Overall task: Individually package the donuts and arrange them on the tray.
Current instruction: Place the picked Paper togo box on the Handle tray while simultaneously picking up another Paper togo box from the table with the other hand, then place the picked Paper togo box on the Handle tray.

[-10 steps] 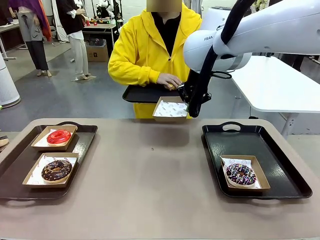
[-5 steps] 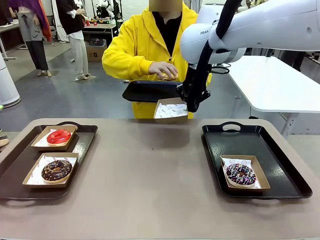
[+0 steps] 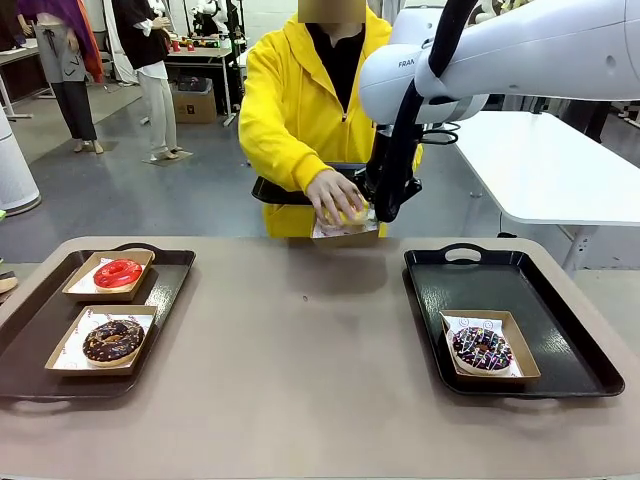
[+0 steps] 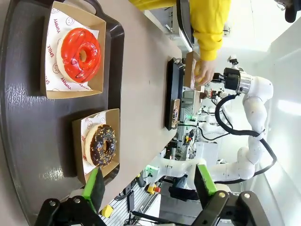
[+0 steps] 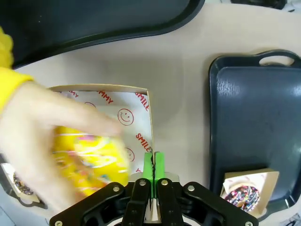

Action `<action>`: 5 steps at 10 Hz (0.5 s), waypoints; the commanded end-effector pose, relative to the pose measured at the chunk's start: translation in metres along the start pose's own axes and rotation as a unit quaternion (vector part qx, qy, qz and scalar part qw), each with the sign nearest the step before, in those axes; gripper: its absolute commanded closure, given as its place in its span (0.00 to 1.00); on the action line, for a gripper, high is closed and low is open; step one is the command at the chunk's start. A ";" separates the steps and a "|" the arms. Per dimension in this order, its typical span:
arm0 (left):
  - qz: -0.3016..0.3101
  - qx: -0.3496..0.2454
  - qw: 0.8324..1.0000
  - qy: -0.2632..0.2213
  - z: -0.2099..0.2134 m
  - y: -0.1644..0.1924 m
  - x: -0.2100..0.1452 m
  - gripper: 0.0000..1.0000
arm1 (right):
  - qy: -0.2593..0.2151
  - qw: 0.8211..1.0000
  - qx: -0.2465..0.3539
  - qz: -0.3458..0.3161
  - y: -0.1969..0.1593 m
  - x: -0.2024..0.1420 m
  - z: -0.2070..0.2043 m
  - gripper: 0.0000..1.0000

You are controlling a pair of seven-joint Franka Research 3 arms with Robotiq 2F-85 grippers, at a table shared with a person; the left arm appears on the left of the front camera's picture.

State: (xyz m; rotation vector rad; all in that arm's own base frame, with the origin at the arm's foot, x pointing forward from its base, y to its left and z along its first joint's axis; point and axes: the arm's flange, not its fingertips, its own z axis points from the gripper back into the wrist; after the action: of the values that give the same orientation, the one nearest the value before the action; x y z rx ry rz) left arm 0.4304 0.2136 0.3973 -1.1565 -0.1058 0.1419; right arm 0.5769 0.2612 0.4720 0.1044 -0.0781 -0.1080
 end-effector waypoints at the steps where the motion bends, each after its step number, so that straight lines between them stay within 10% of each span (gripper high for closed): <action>1: -0.003 0.005 1.000 0.002 0.002 -0.002 -0.003 0.00 | -0.004 1.000 0.008 -0.011 -0.001 -0.005 -0.001 1.00; 5: -0.003 0.005 1.000 0.002 0.002 -0.002 -0.003 0.00 | -0.004 1.000 0.008 -0.011 -0.001 -0.005 -0.001 1.00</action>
State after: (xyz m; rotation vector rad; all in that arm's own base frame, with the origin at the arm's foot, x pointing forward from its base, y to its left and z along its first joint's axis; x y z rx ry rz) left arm 0.4308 0.2129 0.3973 -1.1566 -0.1049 0.1406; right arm 0.5768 0.2612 0.4720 0.1056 -0.0774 -0.1101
